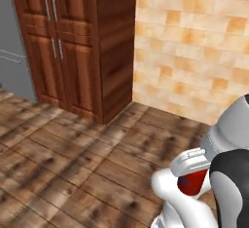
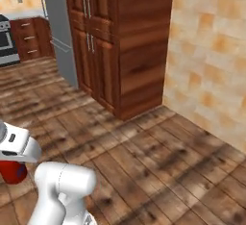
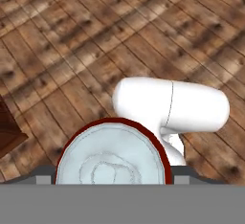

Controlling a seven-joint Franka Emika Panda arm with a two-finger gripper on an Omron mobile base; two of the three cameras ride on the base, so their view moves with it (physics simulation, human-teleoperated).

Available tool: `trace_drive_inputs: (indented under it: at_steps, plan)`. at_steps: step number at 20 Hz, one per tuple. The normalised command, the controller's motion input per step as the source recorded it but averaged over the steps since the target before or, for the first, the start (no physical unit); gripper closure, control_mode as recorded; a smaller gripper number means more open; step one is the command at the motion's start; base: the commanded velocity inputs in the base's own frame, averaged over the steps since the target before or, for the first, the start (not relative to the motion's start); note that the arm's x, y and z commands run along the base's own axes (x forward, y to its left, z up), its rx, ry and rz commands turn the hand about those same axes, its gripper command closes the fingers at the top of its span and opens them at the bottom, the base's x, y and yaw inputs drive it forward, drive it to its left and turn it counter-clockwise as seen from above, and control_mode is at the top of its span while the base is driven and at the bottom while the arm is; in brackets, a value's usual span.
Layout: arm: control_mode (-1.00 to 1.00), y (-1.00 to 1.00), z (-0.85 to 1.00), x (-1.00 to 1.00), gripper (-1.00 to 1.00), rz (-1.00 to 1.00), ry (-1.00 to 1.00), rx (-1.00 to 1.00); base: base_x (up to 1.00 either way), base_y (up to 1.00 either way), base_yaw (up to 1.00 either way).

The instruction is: Four empty soda cans are scattered around the kitchen. Gather all the cans and cluster them next to the stove for recycling.

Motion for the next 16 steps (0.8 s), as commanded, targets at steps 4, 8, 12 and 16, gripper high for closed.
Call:
trace_drive_inputs:
  at_steps: [4, 8, 12, 16]
  plan:
    - [1.0, 0.0, 0.0, 0.0, 1.0, 0.0, 0.0, 0.0, 1.0, 0.16, 0.72]
    - [1.0, 0.0, 0.0, 0.0, 1.0, 0.0, 0.0, 0.0, 1.0, 0.22, 0.68]
    - [1.0, 0.0, 0.0, 0.0, 1.0, 0.0, 0.0, 0.0, 1.0, 0.16, 0.59]
    - [1.0, 0.0, 0.0, 0.0, 1.0, 0.0, 0.0, 0.0, 1.0, 0.01, 0.39]
